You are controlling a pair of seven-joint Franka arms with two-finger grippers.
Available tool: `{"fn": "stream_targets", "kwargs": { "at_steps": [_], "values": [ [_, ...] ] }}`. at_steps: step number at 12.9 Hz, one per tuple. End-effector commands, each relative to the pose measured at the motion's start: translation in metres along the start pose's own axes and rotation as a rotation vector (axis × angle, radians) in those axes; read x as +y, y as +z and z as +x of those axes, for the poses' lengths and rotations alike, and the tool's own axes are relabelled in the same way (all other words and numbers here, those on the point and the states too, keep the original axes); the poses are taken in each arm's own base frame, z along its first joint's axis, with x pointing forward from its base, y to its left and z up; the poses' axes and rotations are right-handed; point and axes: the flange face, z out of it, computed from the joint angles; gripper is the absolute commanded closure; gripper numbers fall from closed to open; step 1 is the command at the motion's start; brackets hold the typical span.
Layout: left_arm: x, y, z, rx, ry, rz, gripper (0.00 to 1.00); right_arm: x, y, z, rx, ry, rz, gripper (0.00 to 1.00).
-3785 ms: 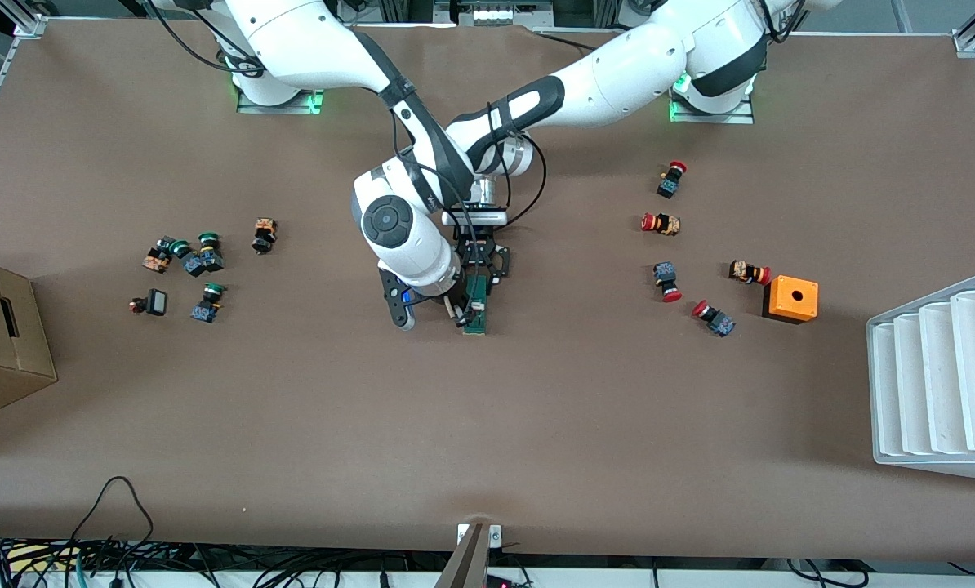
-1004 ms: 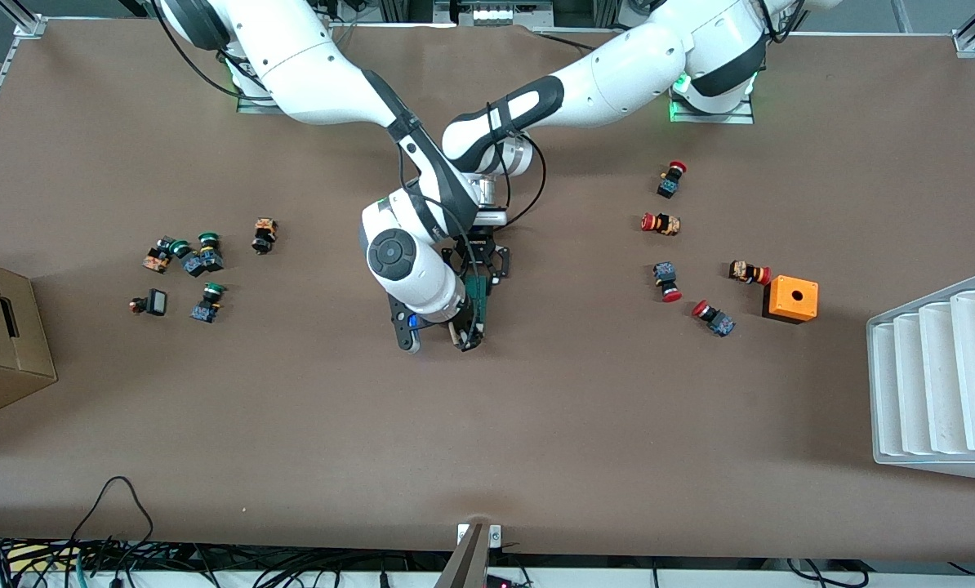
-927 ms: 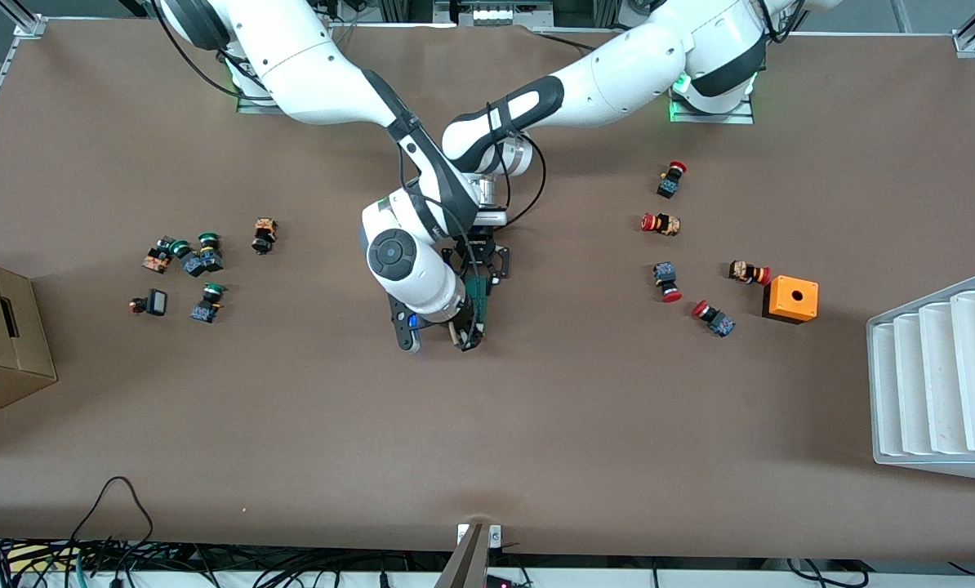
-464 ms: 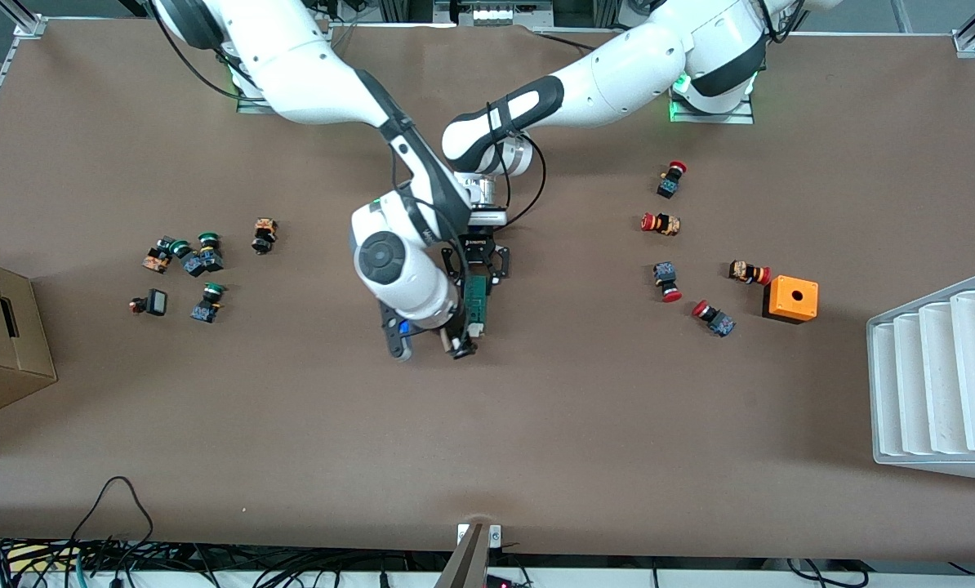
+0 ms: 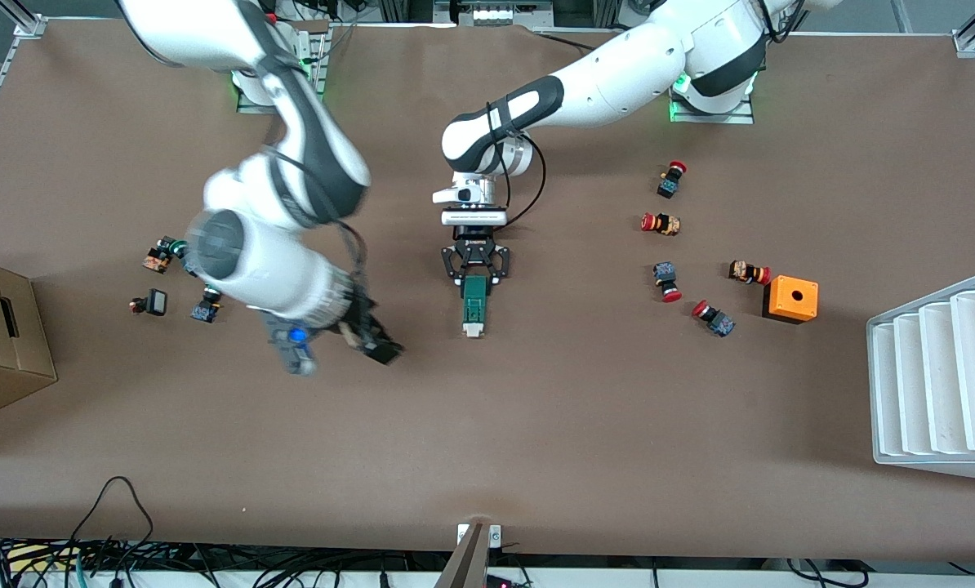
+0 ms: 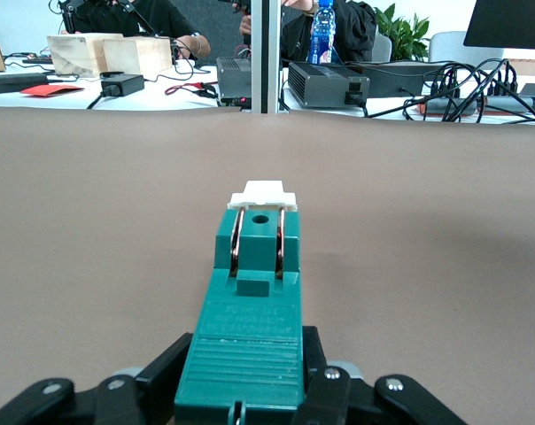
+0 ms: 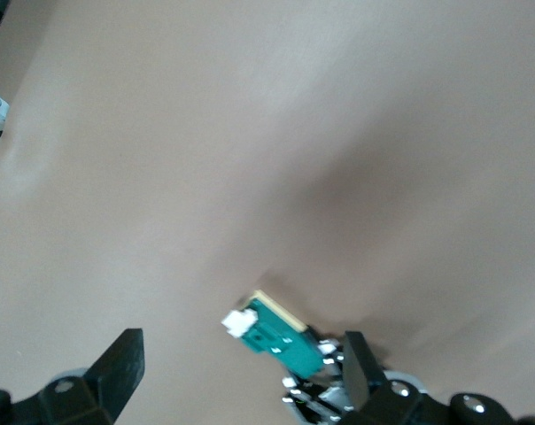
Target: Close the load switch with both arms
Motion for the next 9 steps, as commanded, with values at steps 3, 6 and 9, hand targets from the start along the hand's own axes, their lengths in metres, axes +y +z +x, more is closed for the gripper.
{"fn": "stream_targets", "kwargs": {
  "at_steps": [3,6,9],
  "values": [
    [0.021,0.005,0.012,0.01,-0.032,-0.052,0.0,0.099,-0.091,0.029,-0.016,-0.293,-0.149,0.01],
    [0.022,0.004,0.021,0.014,-0.022,-0.049,0.0,0.158,-0.146,0.052,-0.009,-0.484,-0.167,0.01],
    [0.02,0.005,0.03,0.009,0.005,-0.035,0.0,0.213,-0.17,0.052,0.055,-0.714,-0.254,0.01]
  ]
}}
